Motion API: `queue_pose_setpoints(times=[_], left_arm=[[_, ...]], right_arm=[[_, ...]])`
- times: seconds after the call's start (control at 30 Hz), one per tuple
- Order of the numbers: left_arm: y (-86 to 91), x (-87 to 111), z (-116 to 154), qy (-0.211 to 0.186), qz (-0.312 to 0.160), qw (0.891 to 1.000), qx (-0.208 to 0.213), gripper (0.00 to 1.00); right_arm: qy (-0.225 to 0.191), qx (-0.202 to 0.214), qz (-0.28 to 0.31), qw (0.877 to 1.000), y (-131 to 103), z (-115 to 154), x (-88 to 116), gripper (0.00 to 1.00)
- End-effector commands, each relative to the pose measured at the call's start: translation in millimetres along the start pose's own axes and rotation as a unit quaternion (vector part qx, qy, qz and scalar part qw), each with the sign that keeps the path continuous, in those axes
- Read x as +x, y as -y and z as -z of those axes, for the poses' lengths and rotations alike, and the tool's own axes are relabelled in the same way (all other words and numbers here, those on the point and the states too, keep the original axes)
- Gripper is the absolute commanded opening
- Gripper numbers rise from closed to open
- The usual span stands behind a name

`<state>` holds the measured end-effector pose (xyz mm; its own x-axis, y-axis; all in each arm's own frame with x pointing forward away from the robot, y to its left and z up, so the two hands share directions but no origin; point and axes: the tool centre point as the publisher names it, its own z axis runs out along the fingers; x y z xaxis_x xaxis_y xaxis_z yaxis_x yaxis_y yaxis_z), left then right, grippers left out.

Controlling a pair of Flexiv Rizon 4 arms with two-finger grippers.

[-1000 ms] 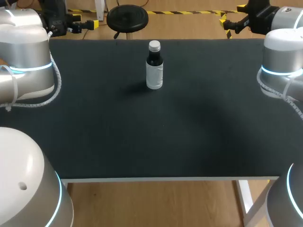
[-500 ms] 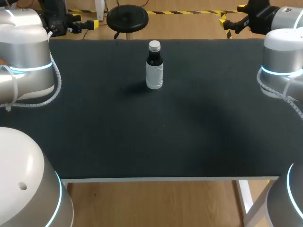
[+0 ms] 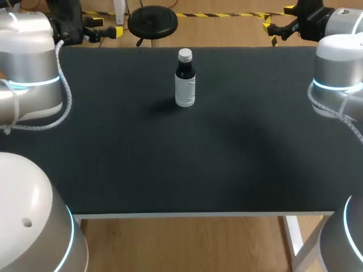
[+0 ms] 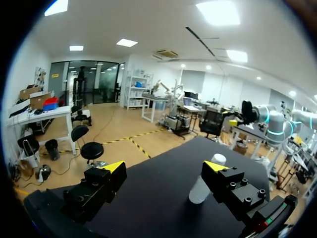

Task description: Unscrew the bottle cap

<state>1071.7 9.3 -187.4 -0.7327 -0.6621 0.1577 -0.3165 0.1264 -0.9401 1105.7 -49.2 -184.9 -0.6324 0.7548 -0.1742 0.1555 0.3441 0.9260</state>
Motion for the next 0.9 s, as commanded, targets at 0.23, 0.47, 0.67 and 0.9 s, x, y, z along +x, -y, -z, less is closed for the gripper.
queue_pose_setpoints(times=[0.23,0.47,0.67,0.9], left_arm=[[-27.0,11.3,-8.6,-0.132,-0.052,0.989,0.034,1.00],[-41.4,26.4,-18.8,-0.205,-0.074,0.974,0.056,1.00],[-53.4,37.3,-28.8,-0.244,-0.083,0.963,0.077,1.00],[-68.6,50.6,-48.0,-0.274,-0.088,0.953,0.093,1.00]], right_arm=[[0.000,0.000,0.000,1.000,0.1,0.6,0.0,1.00],[0.000,0.000,0.000,1.000,0.1,0.6,0.0,1.00],[0.000,0.000,0.000,1.000,0.1,0.6,0.0,1.00],[0.000,0.000,0.000,1.000,0.1,0.6,0.0,1.00]])
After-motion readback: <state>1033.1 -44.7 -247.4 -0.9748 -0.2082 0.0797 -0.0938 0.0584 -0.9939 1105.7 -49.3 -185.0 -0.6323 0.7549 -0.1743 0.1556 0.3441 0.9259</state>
